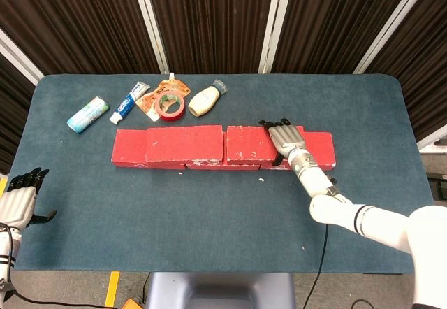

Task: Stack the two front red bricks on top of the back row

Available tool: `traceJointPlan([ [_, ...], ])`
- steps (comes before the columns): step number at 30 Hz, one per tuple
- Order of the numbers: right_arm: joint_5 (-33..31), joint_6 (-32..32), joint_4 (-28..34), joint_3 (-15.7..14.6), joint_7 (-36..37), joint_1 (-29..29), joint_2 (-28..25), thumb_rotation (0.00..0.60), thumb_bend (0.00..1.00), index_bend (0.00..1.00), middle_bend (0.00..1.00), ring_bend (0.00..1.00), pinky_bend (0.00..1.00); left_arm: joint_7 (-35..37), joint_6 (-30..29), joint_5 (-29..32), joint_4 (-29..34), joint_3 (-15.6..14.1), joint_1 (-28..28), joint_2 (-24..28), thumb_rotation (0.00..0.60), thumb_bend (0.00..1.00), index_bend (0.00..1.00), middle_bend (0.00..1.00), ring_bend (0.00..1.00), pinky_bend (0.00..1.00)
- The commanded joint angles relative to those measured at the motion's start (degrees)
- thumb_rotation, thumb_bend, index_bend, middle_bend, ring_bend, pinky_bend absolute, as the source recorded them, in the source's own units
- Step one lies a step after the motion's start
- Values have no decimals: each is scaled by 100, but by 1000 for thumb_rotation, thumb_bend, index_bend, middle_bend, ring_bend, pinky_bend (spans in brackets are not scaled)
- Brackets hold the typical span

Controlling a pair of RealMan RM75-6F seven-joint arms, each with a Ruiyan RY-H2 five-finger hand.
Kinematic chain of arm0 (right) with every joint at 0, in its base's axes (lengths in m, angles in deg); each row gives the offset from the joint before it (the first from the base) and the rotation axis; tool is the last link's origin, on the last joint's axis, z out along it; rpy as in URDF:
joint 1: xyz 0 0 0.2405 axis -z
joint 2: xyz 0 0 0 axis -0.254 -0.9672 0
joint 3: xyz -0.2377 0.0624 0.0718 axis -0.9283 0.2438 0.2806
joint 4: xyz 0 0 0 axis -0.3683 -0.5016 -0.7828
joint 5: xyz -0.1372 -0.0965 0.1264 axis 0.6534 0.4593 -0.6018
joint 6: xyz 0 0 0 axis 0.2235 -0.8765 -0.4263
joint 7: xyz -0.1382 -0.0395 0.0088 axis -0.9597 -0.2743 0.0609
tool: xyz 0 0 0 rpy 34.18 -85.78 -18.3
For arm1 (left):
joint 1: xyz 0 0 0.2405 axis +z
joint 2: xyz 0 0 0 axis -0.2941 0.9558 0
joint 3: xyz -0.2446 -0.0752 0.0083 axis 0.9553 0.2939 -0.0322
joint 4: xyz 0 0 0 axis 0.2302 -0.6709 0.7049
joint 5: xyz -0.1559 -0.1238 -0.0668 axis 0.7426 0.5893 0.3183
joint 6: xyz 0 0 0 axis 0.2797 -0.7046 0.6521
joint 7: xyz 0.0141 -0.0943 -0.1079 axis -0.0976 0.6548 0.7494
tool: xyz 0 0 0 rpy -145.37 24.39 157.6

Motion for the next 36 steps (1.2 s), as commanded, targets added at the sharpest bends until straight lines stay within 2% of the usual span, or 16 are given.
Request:
traceJointPlan([
  [1,-28,13,-25,-30,21,-35,22,600,60,137,337,275,0,9,6,-1,-5,1,1,-4,600,226,0,0,0,0],
  [31,-401,-66,-107,-259,22,-429,157,600,60,139,337,271,0,196,68,-51,-158,17,35,-16,600,227,0,0,0,0],
  [36,-467,-107,-83,-295,-3,-453,145,600,60,139,337,237,0,208,93,-45,-182,12,37,-33,600,227,0,0,0,0],
])
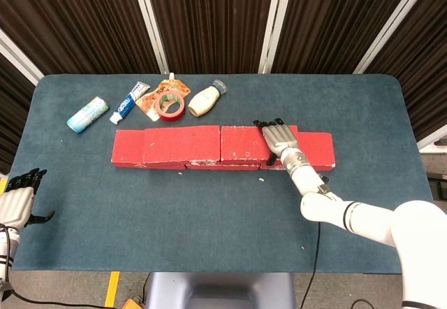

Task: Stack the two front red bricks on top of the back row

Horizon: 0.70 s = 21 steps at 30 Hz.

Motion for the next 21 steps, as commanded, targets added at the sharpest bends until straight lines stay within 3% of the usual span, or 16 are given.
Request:
traceJointPlan([
  [1,-20,-4,16,-16,-10,-11,-11,600,60,139,337,228,0,-1,9,0,-11,-4,-1,-8,600,228,0,0,0,0],
  [21,-223,-60,-13,-51,-78,-143,44,600,60,141,325,187,0,45,6,12,-43,2,35,-6,600,228,0,0,0,0],
])
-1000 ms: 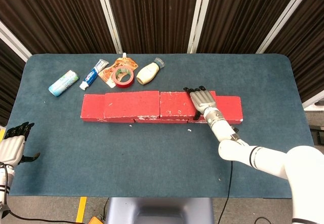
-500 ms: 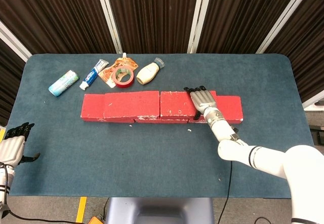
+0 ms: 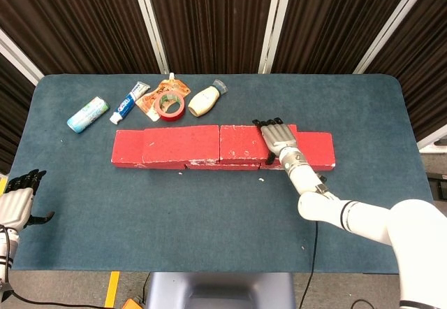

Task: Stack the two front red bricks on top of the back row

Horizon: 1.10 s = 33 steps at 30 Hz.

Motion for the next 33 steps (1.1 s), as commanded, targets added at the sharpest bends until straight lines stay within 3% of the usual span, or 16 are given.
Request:
traceJointPlan([
  [1,-16,-16,13,6,-11,-16,1,600,60,141,325,186,0,15,8,2,-15,1,4,2,600,228,0,0,0,0],
  [33,-204,-34,89,-61,-116,-110,-27,600,0,137,222,99,0,69,45,9,-101,3,33,-36,600,227,0,0,0,0],
])
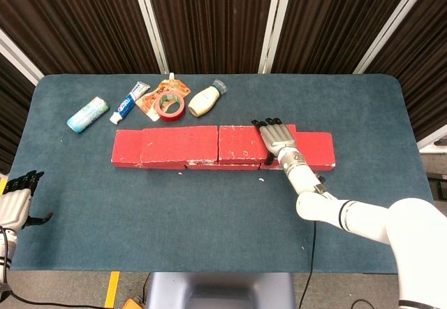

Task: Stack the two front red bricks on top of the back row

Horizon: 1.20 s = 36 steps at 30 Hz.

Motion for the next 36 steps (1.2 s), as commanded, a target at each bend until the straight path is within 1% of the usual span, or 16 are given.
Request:
traceJointPlan([
  [1,-3,1,1,-5,-5,-4,1,600,0,137,217,96,0,1,4,0,-10,-3,3,-3,600,226,0,0,0,0],
  [21,-105,-96,99,-22,-79,-59,-20,600,0,137,196,75,0,43,33,-15,-70,-13,24,-32,600,226,0,0,0,0],
  [25,-79,-116,186,53,-9,-44,-64,600,0,137,187,62,0,47,21,-22,-58,-4,26,-21,600,227,0,0,0,0],
  [31,117,-230,548,275,232,49,-356,600,0,137,169,40,0,5,10,-21,-30,-10,29,-15,600,227,0,0,0,0],
  [34,275,-348,920,404,390,154,-677,600,0,135,167,38,0,-10,9,-11,-20,-6,24,-21,600,227,0,0,0,0],
  [36,452,-496,1309,485,490,266,-1007,600,0,135,166,36,0,-16,8,-29,-22,-8,20,-28,600,227,0,0,0,0],
])
